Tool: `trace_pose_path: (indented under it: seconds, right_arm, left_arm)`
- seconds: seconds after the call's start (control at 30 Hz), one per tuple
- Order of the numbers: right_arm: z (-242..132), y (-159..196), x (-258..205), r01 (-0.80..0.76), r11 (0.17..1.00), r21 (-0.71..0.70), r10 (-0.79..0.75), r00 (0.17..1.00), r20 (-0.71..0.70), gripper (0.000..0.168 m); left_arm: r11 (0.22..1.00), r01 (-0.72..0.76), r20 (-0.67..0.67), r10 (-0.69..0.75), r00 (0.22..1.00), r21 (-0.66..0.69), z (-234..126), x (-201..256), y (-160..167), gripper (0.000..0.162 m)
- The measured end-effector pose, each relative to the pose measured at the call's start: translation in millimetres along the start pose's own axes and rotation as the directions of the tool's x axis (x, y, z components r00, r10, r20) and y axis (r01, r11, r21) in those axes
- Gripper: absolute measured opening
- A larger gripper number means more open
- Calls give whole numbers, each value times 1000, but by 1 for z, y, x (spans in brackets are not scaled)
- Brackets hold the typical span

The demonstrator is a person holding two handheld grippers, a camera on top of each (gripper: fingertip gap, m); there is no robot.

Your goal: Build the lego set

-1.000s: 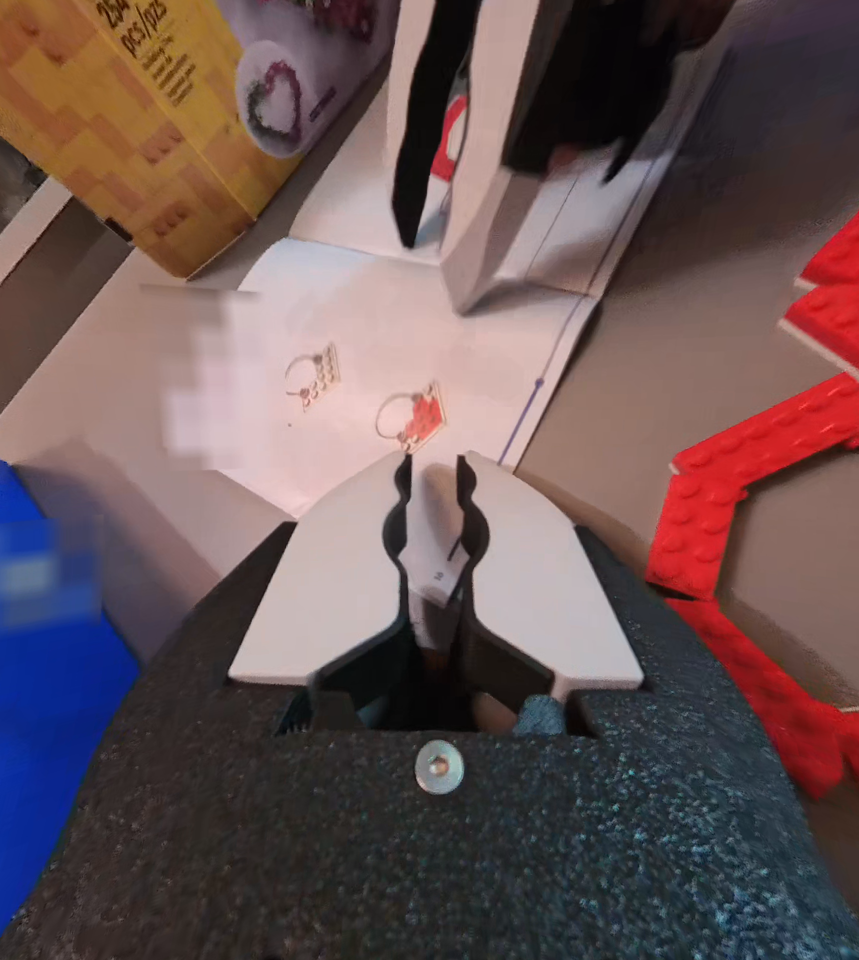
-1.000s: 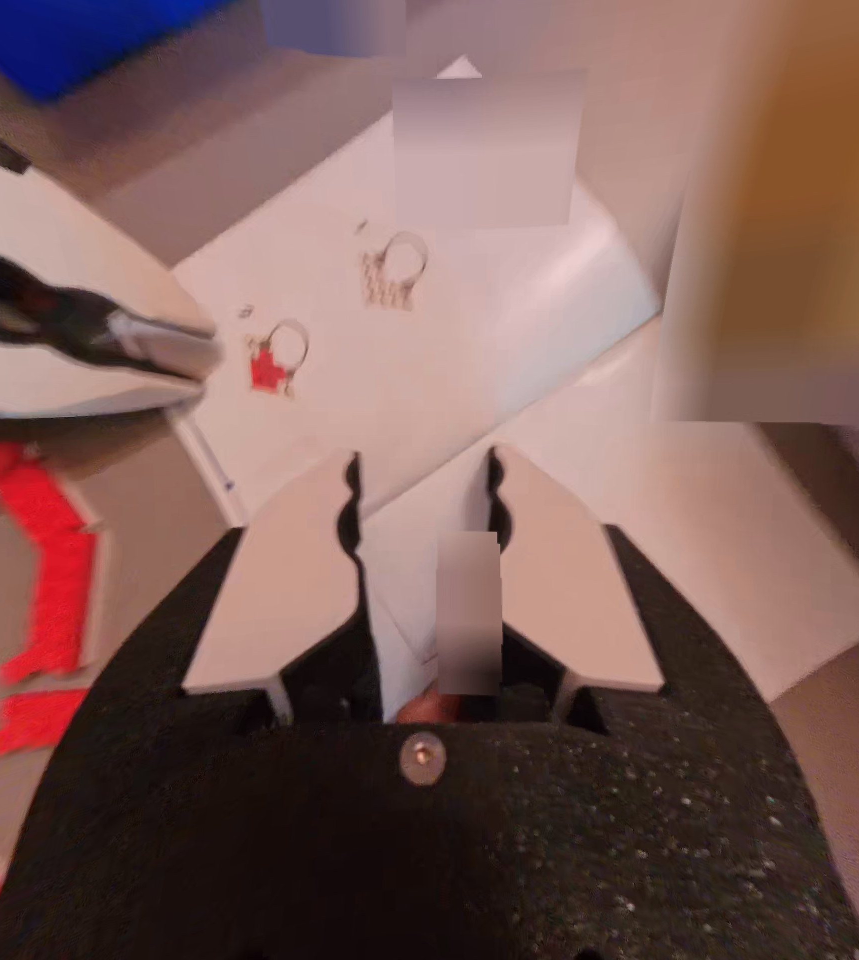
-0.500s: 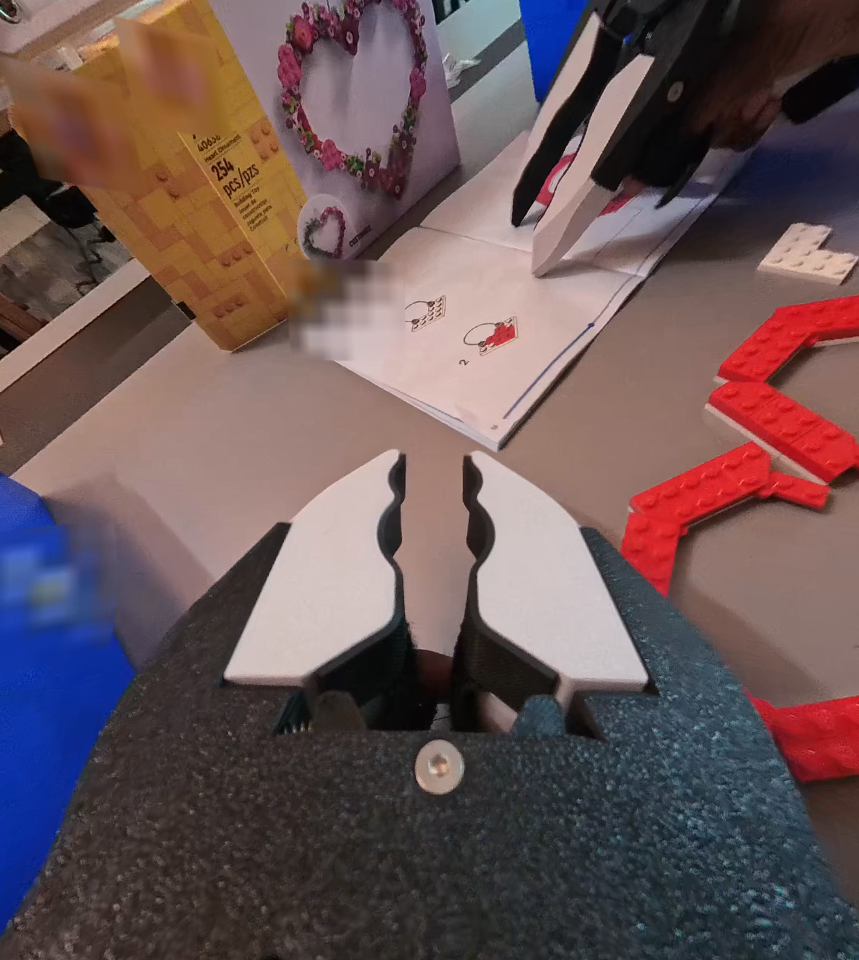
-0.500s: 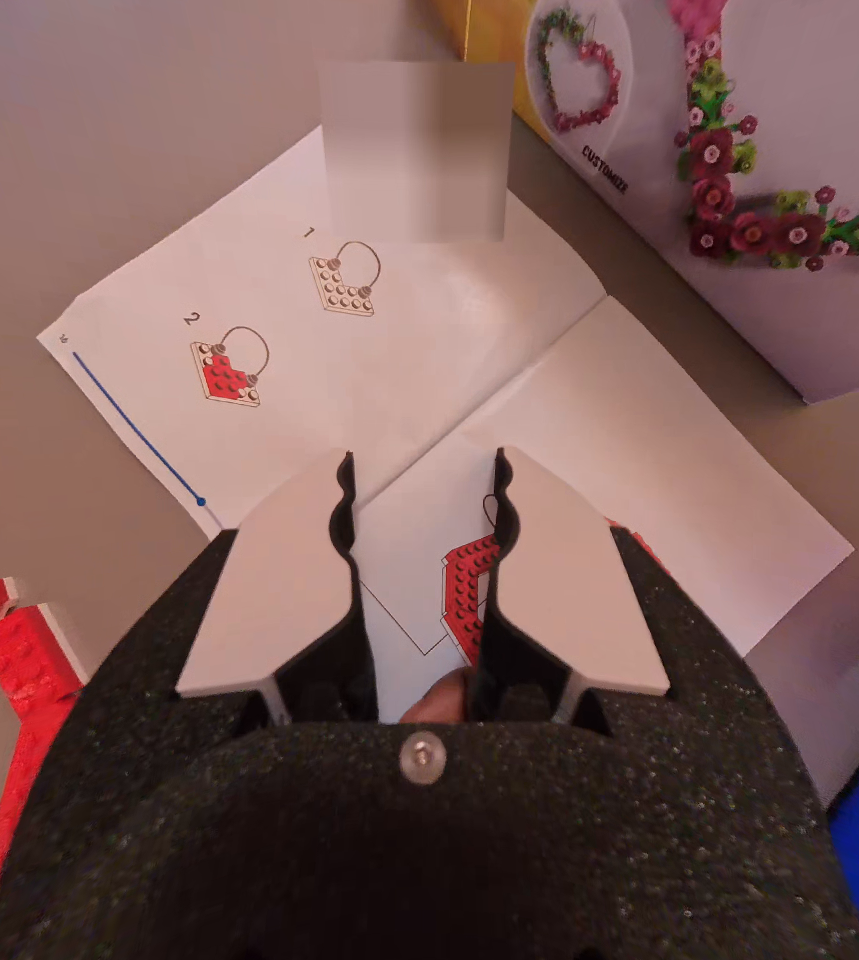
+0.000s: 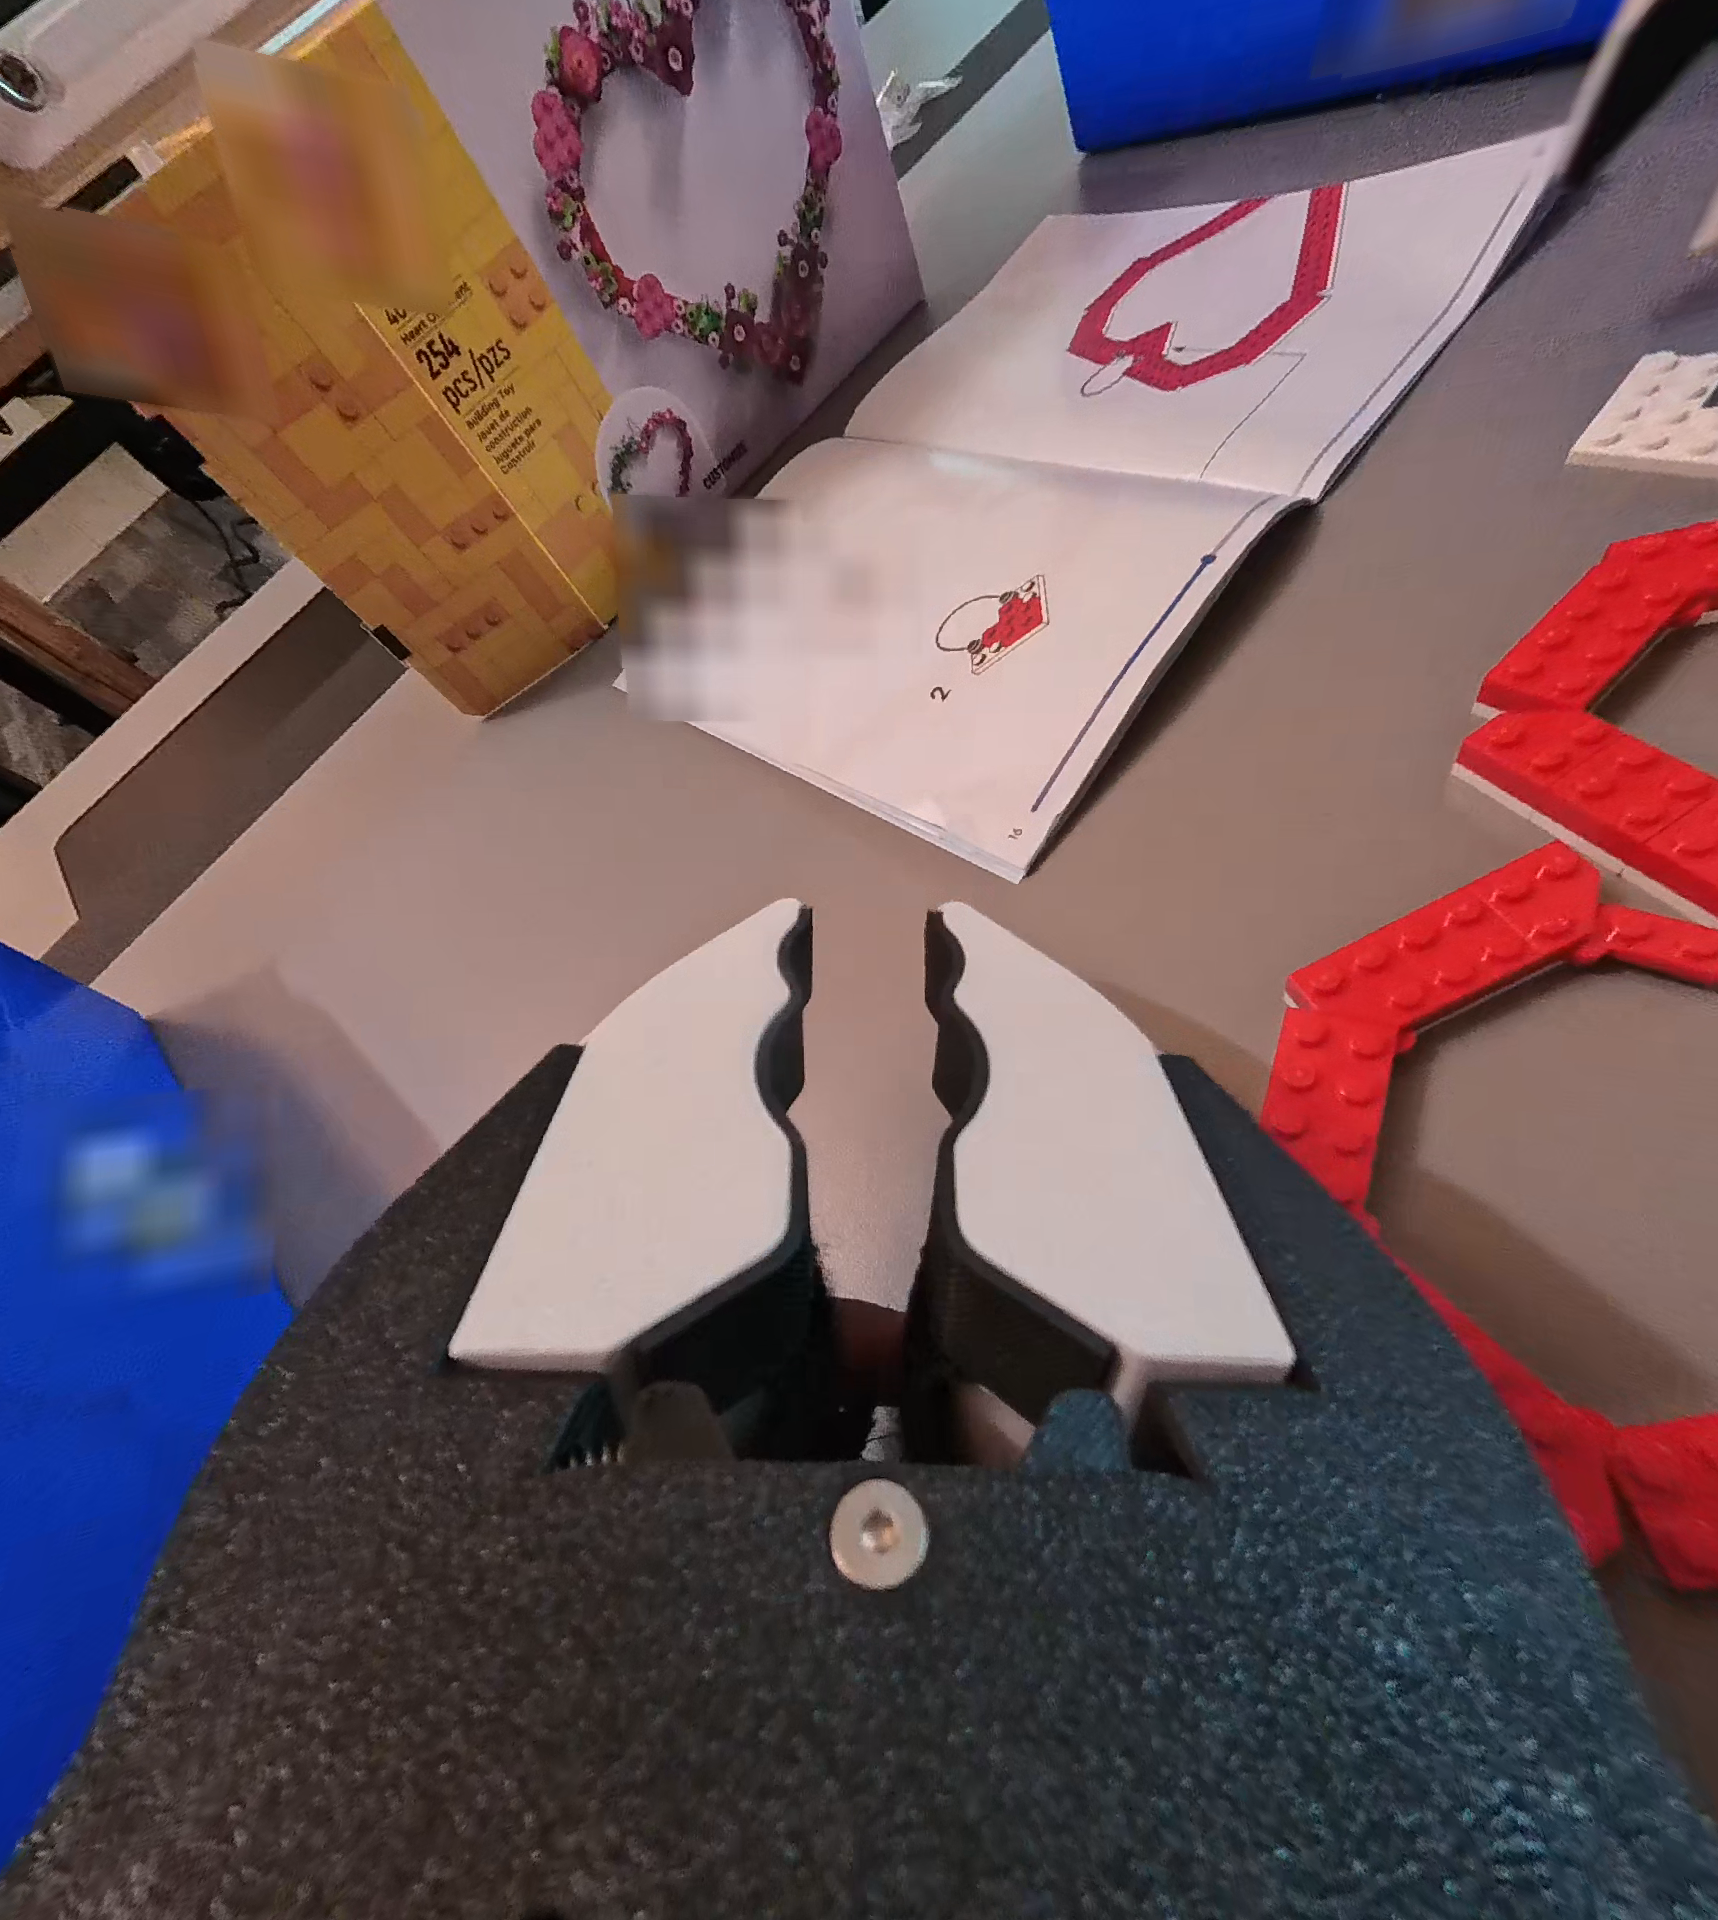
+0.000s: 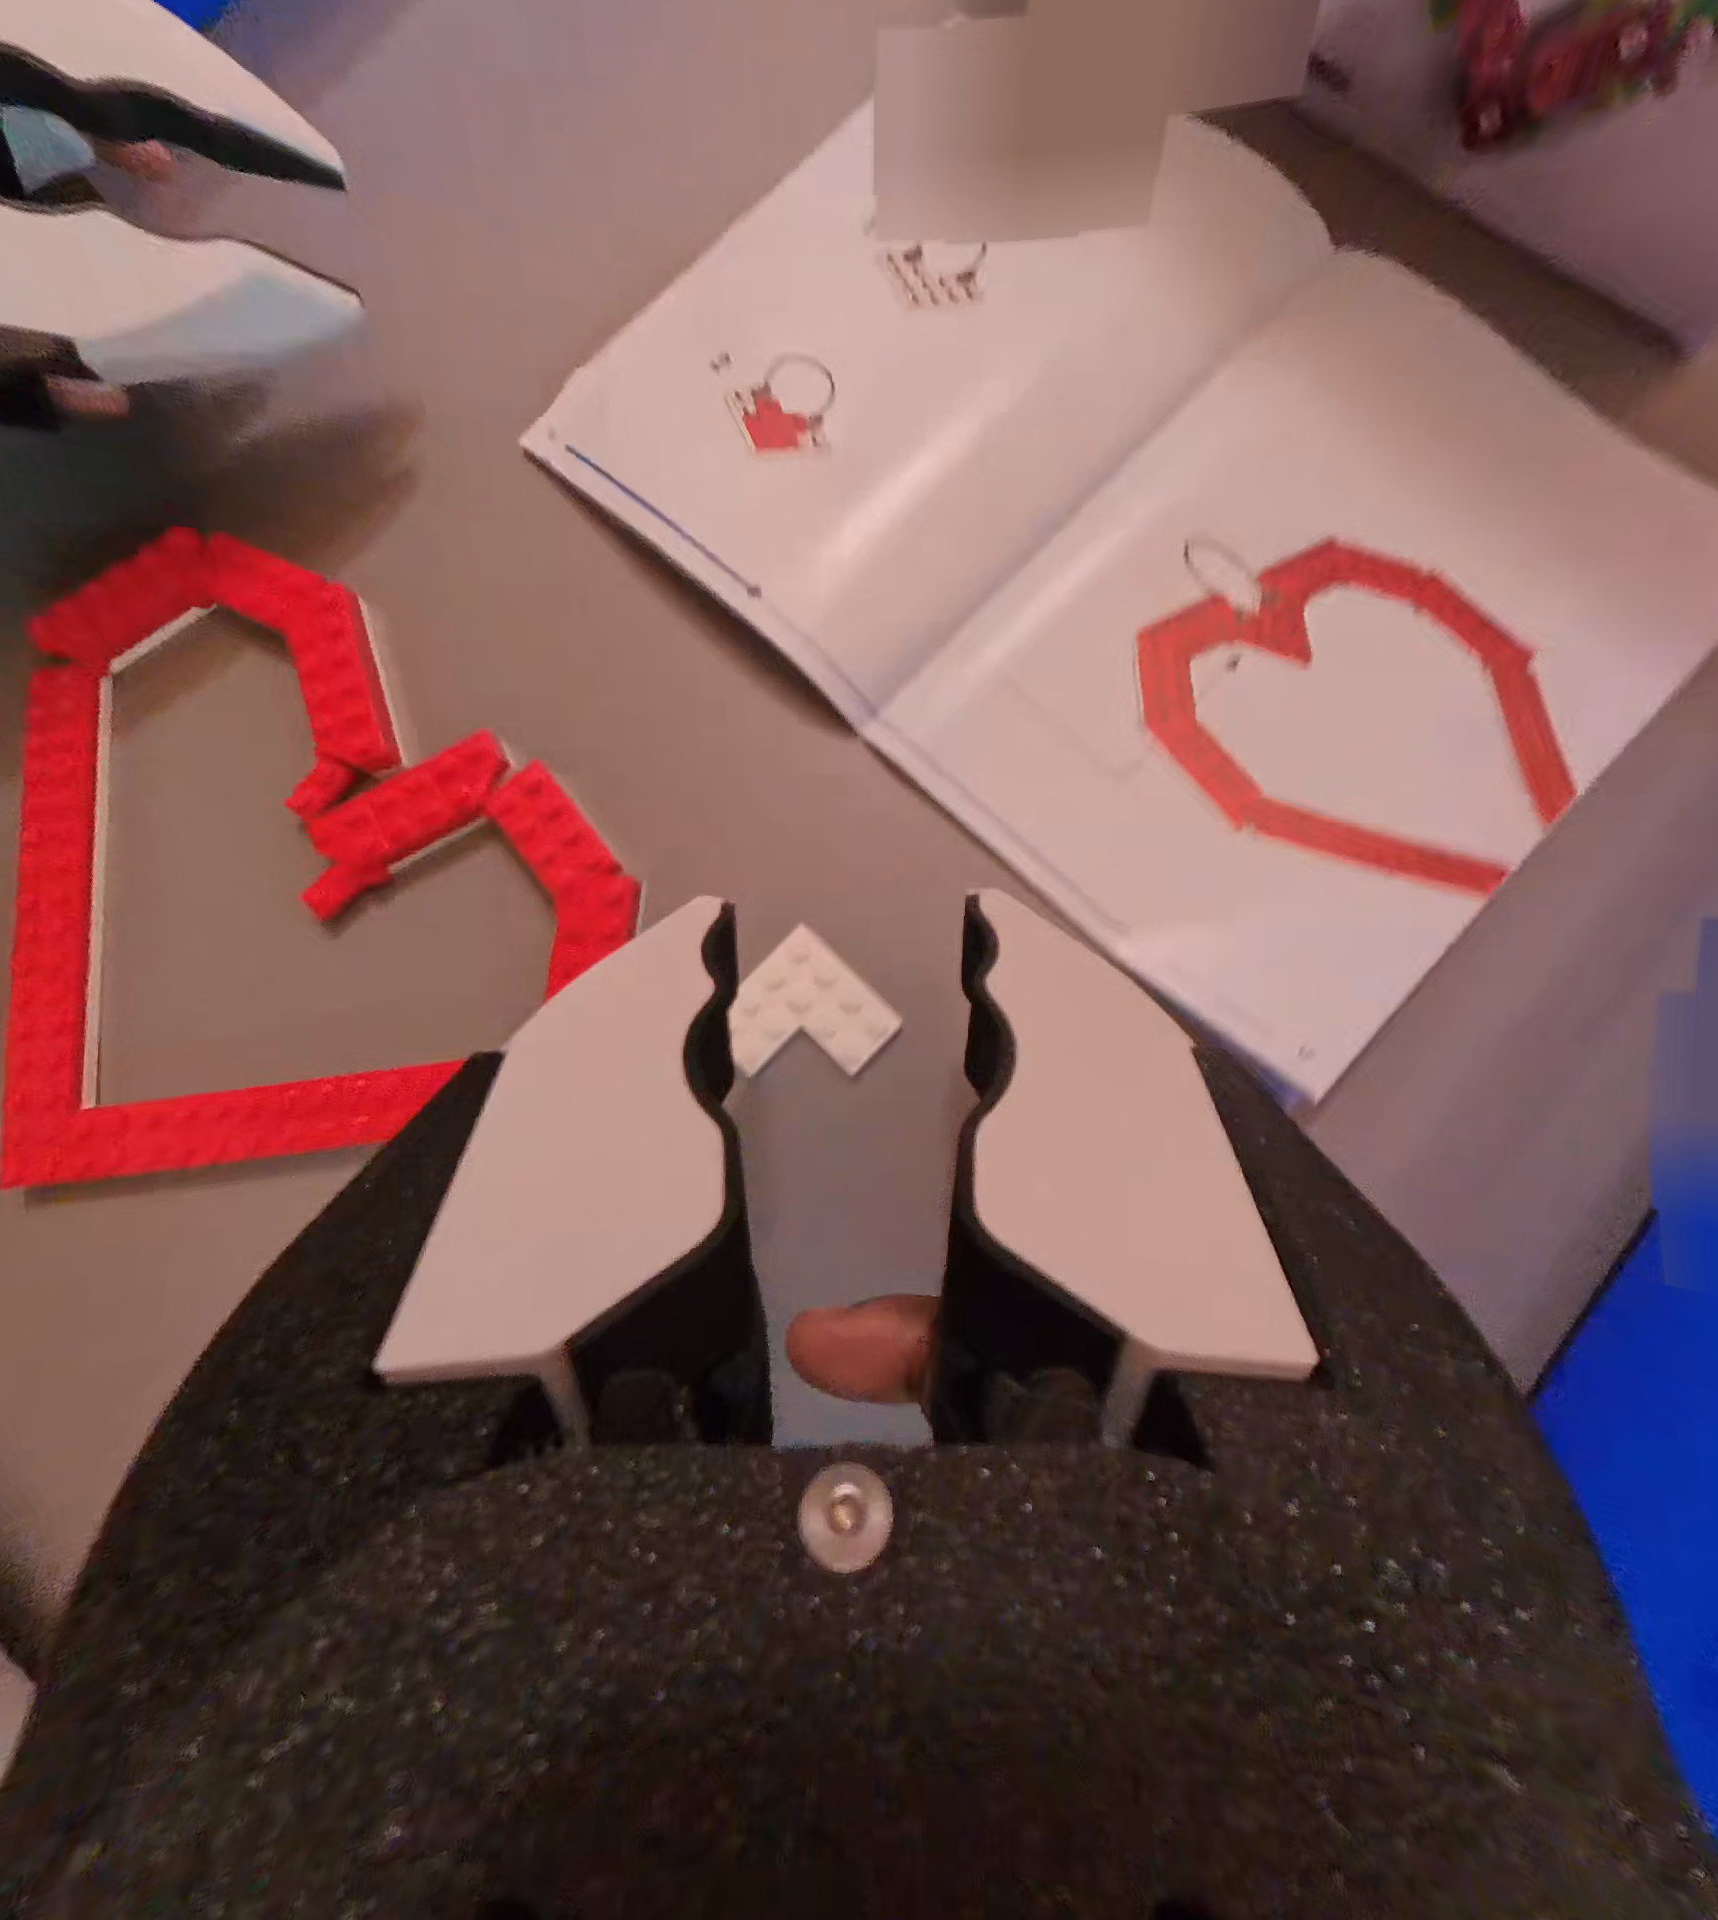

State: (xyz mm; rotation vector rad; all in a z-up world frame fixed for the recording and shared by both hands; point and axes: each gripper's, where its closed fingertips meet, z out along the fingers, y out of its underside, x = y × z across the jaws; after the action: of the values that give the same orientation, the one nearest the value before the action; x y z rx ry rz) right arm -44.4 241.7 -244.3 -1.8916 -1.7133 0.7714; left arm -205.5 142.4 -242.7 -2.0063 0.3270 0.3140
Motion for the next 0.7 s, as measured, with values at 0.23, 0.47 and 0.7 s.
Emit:
trace_pose_path:
  seconds: [0.23,0.47,0.7]
  right_arm:
    - [-59,13,-31,-36,992,124,16,987,162,15]
    - [-191,7,91,90,947,309,-4,964,-266,1]
    - [-173,60,173,104,961,-256,-159,966,-203,21]
  left_arm:
    - [1000,11,23,-11,1000,6,-2,-6,1,20]
    - [998,58,17,-59,998,18,-3,-11,1,19]
    - [996,88,27,-88,996,5,-2,-16,3,20]
